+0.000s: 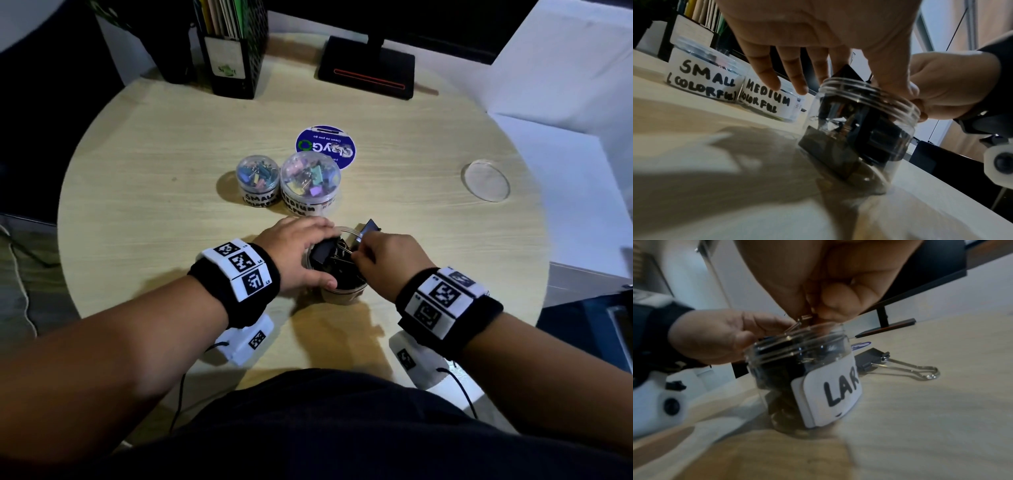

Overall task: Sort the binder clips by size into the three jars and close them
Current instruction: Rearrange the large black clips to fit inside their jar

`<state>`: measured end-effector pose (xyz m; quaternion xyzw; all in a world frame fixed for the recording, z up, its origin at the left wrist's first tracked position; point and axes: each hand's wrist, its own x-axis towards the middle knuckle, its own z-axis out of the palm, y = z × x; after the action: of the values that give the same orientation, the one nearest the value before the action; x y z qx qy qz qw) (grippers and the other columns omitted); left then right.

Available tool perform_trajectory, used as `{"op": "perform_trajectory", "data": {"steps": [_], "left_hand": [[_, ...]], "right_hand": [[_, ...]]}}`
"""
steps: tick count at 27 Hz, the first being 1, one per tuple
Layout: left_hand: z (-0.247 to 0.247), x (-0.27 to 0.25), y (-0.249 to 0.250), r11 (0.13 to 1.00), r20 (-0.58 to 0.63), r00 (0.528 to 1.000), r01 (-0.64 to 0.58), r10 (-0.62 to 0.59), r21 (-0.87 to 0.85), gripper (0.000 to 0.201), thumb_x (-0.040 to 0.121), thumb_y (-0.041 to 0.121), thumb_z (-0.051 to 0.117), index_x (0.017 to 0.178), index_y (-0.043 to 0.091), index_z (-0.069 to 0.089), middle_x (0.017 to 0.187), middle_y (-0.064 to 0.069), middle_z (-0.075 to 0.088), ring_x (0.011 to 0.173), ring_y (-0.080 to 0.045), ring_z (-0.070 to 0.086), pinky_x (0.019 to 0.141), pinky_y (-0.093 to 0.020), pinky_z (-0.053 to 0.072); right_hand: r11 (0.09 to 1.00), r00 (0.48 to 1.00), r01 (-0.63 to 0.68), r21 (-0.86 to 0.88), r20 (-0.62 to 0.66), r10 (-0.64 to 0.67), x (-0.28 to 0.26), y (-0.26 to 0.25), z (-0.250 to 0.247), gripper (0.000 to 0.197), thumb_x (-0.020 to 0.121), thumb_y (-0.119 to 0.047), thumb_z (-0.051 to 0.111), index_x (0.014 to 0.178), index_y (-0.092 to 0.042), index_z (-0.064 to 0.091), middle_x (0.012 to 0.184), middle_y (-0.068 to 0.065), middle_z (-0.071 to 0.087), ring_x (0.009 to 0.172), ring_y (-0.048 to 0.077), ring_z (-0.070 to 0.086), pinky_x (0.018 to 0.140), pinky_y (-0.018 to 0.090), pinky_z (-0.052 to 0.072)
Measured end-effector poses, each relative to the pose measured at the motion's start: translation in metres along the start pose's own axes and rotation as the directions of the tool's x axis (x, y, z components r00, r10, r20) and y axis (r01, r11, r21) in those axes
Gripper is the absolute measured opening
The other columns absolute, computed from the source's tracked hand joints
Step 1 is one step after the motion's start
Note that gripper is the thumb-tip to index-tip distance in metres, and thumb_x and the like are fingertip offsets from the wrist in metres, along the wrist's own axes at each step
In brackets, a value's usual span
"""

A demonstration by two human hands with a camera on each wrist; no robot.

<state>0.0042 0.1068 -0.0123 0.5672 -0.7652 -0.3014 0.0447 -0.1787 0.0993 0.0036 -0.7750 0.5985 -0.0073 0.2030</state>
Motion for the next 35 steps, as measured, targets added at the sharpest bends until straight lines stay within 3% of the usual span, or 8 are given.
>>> {"op": "perform_trajectory", "data": {"steps": [4,7,13,18,24,27,30,35], "left_hand": [[-0.001,0.003,0.0,0.989,0.078,0.997,-0.003,-0.009,0.149,0.083,0.072,0.068,0.058,0.143,0.042,0.026,0.153,0.018,0.02,0.138,-0.017,0.02,0.113,-0.036,0.022],[0.002,0.004,0.001,0.974,0.136,0.99,0.018,-0.05,0.228,0.084,0.075,0.073,0.048,0.146,0.037,0.019,0.155,0.014,0.016,0.14,-0.018,0.016,0.112,-0.039,0.021],[0.009,0.004,0.001,0.996,0.161,0.983,0.078,-0.085,0.048,0.076,0.081,0.072,0.022,0.147,0.032,0.023,0.155,0.004,0.023,0.141,-0.021,0.019,0.115,-0.037,0.018],[-0.005,0.004,0.001,1.0,0.109,0.994,0.005,-0.006,0.006,0.047,0.094,0.04,0.048,0.138,0.026,0.044,0.144,0.004,0.042,0.132,-0.014,0.037,0.106,-0.022,0.025],[-0.009,0.009,0.008,0.996,0.063,0.994,0.087,-0.089,0.029,0.045,0.083,0.045,0.063,0.126,0.032,0.058,0.131,0.008,0.056,0.121,-0.013,0.049,0.102,-0.029,0.038],[-0.011,0.012,0.013,0.986,0.045,0.987,0.148,-0.151,0.071,0.042,0.076,0.051,0.068,0.116,0.037,0.064,0.115,0.01,0.065,0.106,-0.012,0.057,0.09,-0.026,0.045],[-0.015,0.014,0.023,0.977,0.026,0.983,0.18,-0.184,0.11,0.037,0.074,0.05,0.071,0.108,0.035,0.067,0.088,0.01,0.06,0.085,-0.01,0.053,0.07,-0.021,0.038],[-0.014,0.012,0.025,0.978,-0.001,0.981,0.195,-0.196,0.079,0.032,0.075,0.05,0.069,0.104,0.036,0.065,0.093,0.011,0.058,0.086,-0.01,0.049,0.073,-0.024,0.04]], "right_hand": [[0.992,0.988,0.116,-0.048,-0.097,-0.12,0.002,0.0,0.009,0.019,0.085,-0.02,0.057,0.086,-0.002,0.066,0.089,0.021,0.059,0.085,0.037,0.057,0.07,0.035,0.044],[0.997,0.989,0.062,-0.042,-0.133,-0.067,0.008,0.003,0.013,0.021,0.088,-0.019,0.056,0.094,-0.001,0.065,0.098,0.023,0.054,0.089,0.04,0.056,0.075,0.042,0.048],[0.995,0.998,0.035,0.098,-0.046,-0.03,0.005,0.01,0.011,0.029,0.094,-0.027,0.048,0.112,-0.01,0.062,0.112,0.014,0.054,0.103,0.031,0.053,0.085,0.029,0.038],[0.981,0.993,0.11,0.162,-0.056,-0.102,-0.001,0.02,0.01,0.029,0.09,-0.02,0.055,0.117,-0.017,0.065,0.111,0.012,0.058,0.1,0.027,0.057,0.082,0.022,0.036],[0.98,0.999,-0.02,0.197,-0.042,0.029,0.012,0.021,0.007,0.026,0.081,-0.022,0.069,0.106,-0.026,0.07,0.074,-0.015,0.038,0.078,0.009,0.045,0.061,0.011,0.028],[0.981,0.998,-0.034,0.193,-0.05,0.044,0.013,0.023,0.011,0.021,0.078,-0.021,0.072,0.099,-0.02,0.07,0.071,-0.015,0.034,0.076,0.011,0.044,0.06,0.015,0.025],[0.982,0.996,-0.052,0.181,-0.065,0.065,0.014,0.023,0.014,0.016,0.076,-0.02,0.073,0.09,-0.015,0.068,0.071,-0.012,0.036,0.075,0.014,0.044,0.062,0.018,0.025],[0.972,0.997,-0.04,0.232,-0.056,0.054,0.015,0.029,0.015,0.013,0.077,-0.024,0.072,0.085,-0.016,0.066,0.077,-0.005,0.045,0.074,0.016,0.047,0.066,0.022,0.031]]}}
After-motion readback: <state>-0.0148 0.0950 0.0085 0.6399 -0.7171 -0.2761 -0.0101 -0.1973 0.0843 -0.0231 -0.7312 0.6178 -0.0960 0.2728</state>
